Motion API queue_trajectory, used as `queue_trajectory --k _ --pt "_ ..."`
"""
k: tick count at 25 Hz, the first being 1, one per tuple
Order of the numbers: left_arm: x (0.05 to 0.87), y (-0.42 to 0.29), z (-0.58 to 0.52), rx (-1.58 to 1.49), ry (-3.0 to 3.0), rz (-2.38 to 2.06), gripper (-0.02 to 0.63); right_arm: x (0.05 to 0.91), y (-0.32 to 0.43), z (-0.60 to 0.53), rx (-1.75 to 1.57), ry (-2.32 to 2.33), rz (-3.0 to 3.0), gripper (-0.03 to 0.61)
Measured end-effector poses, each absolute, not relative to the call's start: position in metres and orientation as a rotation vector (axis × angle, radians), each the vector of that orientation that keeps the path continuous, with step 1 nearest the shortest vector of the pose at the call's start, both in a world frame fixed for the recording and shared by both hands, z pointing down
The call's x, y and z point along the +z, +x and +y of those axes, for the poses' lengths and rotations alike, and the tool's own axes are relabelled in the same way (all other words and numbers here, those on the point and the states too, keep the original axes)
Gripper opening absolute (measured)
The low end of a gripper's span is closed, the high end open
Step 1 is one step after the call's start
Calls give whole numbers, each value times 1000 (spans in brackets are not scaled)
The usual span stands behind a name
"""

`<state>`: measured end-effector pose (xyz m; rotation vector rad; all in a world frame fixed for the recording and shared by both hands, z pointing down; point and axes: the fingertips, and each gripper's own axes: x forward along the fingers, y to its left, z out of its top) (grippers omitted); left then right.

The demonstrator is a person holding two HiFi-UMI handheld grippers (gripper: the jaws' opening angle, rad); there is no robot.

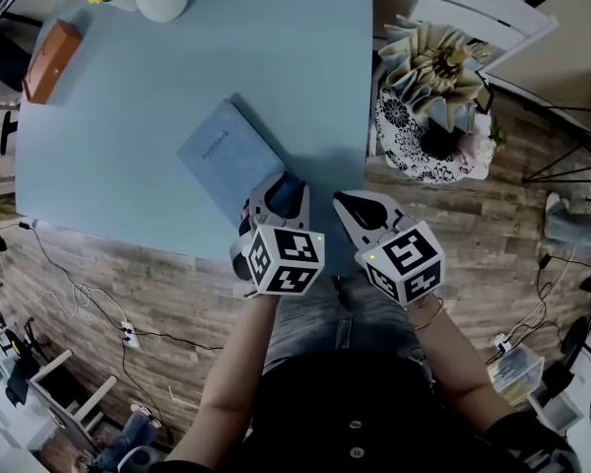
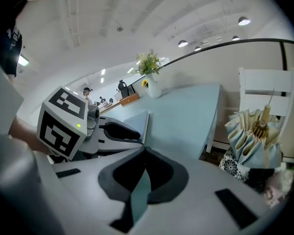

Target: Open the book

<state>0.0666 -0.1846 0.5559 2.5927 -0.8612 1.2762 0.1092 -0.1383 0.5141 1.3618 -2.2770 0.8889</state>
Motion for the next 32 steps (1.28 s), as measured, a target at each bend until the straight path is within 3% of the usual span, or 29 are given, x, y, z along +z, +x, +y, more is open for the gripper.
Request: queue_trajectory --k 5,25,32 --pt "562 71 -182 1272 2577 -832 86 513 111 -139 886 1367 -2276 6" --pt "565 74 -180 1290 2593 -774 86 510 112 -147 862 1327 -2312 6" --pt "558 75 -177 1231 2570 -798 29 503 114 -153 828 1305 -2320 6"
